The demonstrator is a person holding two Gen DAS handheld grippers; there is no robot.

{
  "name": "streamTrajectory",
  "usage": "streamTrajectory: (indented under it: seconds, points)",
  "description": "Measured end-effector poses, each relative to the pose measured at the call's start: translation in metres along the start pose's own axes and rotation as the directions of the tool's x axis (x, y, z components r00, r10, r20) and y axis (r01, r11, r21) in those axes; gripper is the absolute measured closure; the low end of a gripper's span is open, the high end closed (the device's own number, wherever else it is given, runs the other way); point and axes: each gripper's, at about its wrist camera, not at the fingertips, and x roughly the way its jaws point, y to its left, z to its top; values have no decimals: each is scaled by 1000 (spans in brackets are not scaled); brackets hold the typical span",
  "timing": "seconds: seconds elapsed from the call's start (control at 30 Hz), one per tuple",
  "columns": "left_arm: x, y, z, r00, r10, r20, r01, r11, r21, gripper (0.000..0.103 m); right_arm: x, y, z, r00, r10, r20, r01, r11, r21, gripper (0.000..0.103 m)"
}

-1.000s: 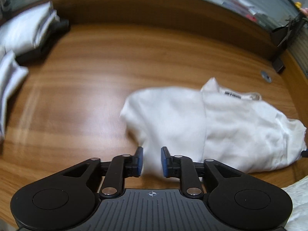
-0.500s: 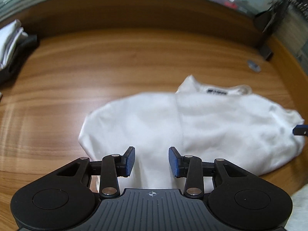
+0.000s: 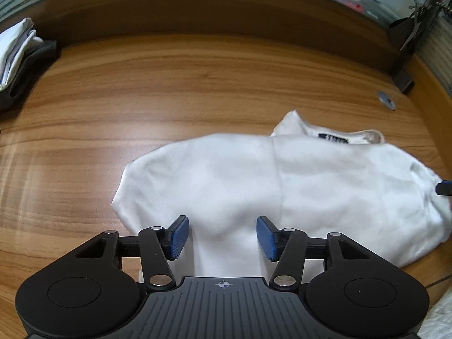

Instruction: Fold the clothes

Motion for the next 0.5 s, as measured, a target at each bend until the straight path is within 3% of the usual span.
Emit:
streamTrajectory:
  seconds: [0.07, 0.13, 0.3, 0.5]
  points:
    - [-5, -5, 5, 1000, -8, 0, 8, 1000, 13, 42, -6, 8, 7, 1000, 12, 5, -12, 1000, -9, 47]
    - [-10, -10, 11, 1000, -12, 7, 12, 999, 39, 37, -12, 15, 14, 999, 30, 20, -30, 999, -16, 34]
    - [-16, -27, 22, 1000, -4, 30, 0, 991, 132, 27, -20, 34, 25, 997, 55, 47, -52, 997, -60, 18]
    - [-17, -41, 26, 999, -33, 43, 23, 977, 213, 24, -18, 29, 14, 1000, 8, 30, -7, 999, -31, 16]
